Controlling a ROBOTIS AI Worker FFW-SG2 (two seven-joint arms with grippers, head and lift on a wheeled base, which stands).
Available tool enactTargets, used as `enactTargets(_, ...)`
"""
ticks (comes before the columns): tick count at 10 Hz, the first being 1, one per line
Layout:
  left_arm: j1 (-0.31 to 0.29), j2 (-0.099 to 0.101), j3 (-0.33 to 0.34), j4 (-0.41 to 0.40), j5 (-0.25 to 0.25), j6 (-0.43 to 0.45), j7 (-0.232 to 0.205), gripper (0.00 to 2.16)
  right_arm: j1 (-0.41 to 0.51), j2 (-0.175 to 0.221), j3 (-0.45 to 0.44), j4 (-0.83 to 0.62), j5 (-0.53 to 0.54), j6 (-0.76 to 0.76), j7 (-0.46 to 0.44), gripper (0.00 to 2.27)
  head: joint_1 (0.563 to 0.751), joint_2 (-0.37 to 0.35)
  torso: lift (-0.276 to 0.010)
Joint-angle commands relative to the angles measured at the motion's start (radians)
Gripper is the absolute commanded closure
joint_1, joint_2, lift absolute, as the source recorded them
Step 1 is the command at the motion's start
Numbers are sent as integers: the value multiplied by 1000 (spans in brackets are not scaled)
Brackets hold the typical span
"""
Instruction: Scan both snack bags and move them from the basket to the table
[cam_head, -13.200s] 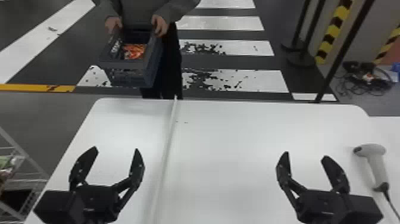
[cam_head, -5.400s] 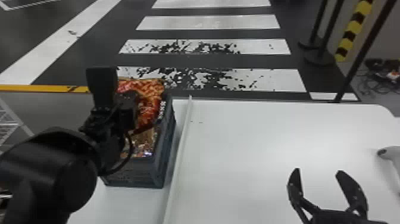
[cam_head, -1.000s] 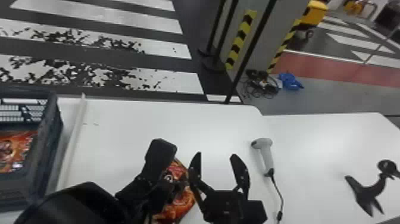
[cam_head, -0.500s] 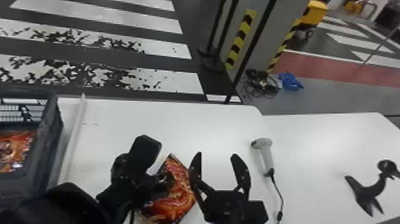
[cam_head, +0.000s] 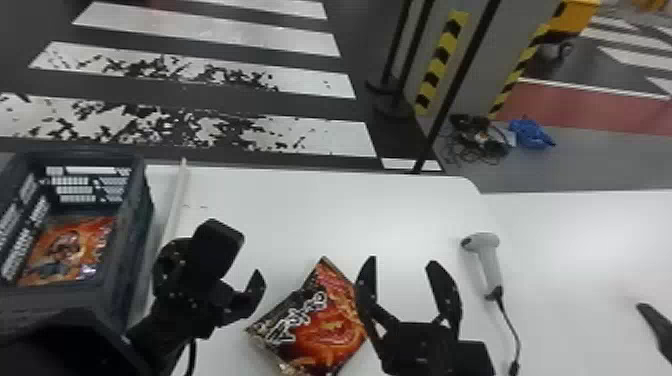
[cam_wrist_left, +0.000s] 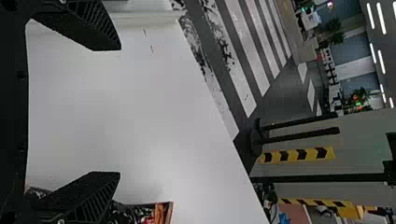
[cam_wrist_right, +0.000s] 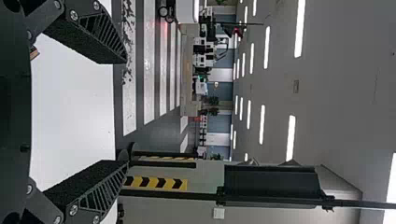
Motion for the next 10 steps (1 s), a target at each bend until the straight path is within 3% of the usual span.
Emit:
enactTargets(1,46,47,56,-60,-3,-80,28,26,0,-2,0,4,-2,0,1,161,695,-220,-98)
enactTargets(3,127,87,153,-117,3,-233,65,26,3,-9,0,6,-5,3,23,161,695,-153,-98)
enactTargets(5,214,94,269,-146,23,-389,88,26,8,-11,0,6,-10,6,32,161,695,-95,-98)
enactTargets(7,322,96,407,-172,60,-524,86,26,11,-23,-1,18,-20,9,78,161,695,-49,-98)
enactTargets(8,354,94,458,-178,82,-543,82,26,11,-35,-1,20,-5,37,100,161,695,-9,-98)
enactTargets(10,409,65,513,-186,97,-570,66,26,18,-35,6,3,10,144,141,161,695,60,-98)
